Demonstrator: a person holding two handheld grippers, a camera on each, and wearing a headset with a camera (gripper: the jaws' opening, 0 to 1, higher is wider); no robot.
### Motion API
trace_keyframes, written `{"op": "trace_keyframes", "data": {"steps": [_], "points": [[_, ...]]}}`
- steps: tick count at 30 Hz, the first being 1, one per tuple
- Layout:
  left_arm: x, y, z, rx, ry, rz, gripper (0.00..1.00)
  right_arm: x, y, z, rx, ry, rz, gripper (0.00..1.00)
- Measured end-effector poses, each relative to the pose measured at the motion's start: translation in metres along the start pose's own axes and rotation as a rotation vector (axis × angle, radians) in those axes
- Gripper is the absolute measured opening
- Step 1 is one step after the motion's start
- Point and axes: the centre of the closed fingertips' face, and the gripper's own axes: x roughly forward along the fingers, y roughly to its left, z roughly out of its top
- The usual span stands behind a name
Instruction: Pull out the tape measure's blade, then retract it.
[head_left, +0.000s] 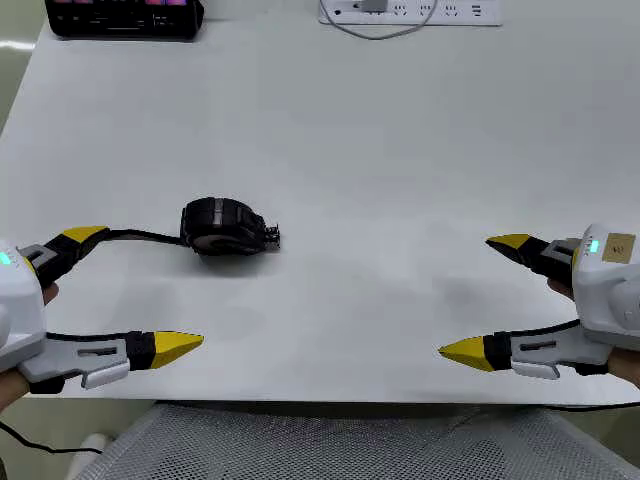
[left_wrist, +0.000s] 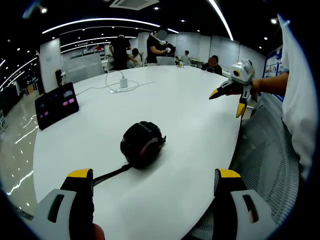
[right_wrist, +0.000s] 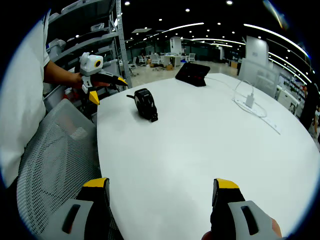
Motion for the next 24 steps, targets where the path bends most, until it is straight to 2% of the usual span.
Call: {"op": "trace_keyframes", "data": {"steps": [14,17,18,24], "points": [[-0.0001,-0.0007,0.0003,-0.006,-0.004,0.002,0.99,0.0011,-0.0002,0.0009,-0.012,-0.004,-0.002,0.86],[-0.0001,0.0009,-0.0005,-0.020,-0.005,0.004,0.99,0.0027,-0.0001,-0.0006,-0.011,-0.003,0.002,0.85],[-0.0001,0.0024,-0.0008,-0.046,-0.008,0.007,0.99,0.0037,0.0002,-0.0016,-0.013,-0.001,0.005,0.85],[-0.0011,0.0056,-0.0017,-0.045,-0.010,0.019,0.99,0.0069,0.0012,-0.0017,-0.016,-0.006,0.011,0.84]]}}
